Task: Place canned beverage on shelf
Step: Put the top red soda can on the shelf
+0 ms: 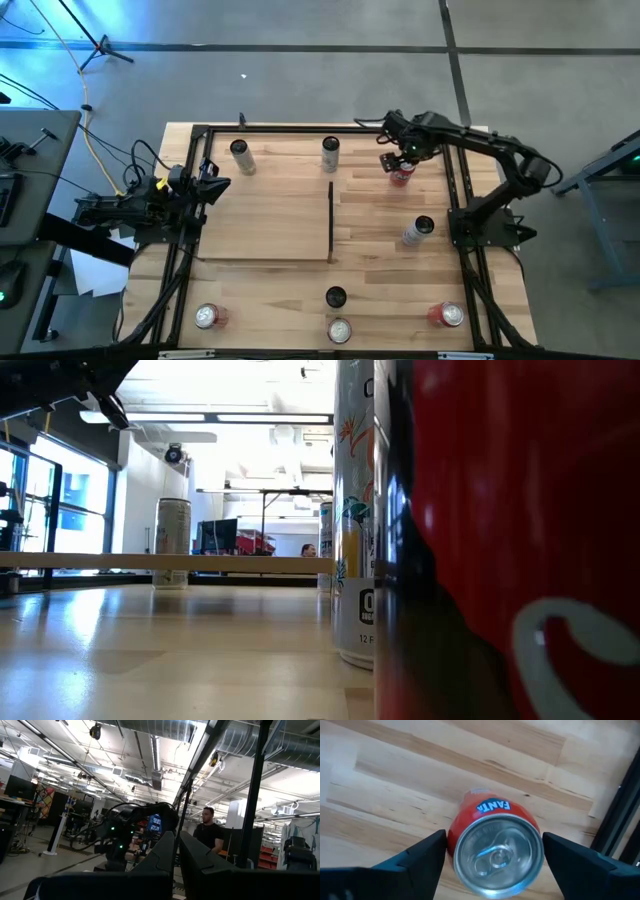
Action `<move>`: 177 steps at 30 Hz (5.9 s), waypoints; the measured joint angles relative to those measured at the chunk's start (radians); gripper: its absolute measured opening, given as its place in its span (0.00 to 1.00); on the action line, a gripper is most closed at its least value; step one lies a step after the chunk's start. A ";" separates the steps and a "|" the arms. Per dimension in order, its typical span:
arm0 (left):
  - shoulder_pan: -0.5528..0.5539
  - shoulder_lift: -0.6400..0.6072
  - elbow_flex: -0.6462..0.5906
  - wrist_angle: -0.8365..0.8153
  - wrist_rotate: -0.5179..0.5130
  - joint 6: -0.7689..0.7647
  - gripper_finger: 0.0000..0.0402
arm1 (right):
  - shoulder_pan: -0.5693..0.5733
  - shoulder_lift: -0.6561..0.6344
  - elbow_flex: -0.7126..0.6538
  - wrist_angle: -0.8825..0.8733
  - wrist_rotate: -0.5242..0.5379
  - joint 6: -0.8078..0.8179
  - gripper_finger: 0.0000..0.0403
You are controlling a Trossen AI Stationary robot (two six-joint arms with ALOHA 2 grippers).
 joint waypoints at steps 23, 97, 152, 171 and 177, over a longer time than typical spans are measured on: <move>0.000 0.000 0.000 0.000 0.000 0.000 0.02 | -0.023 0.037 0.002 0.008 -0.095 0.101 0.69; 0.000 0.000 0.000 -0.004 0.000 0.000 0.02 | 0.639 0.157 0.542 -0.228 -0.124 0.613 0.69; 0.000 0.000 0.000 -0.004 0.000 0.000 0.02 | 0.709 0.383 0.483 -0.125 -0.116 0.550 0.76; 0.000 0.000 0.000 -0.004 0.000 0.000 0.02 | 0.710 0.351 0.483 -0.183 -0.103 0.575 0.77; 0.000 0.000 0.000 -0.004 0.000 0.000 0.02 | 0.710 0.351 0.483 -0.184 -0.069 0.575 0.78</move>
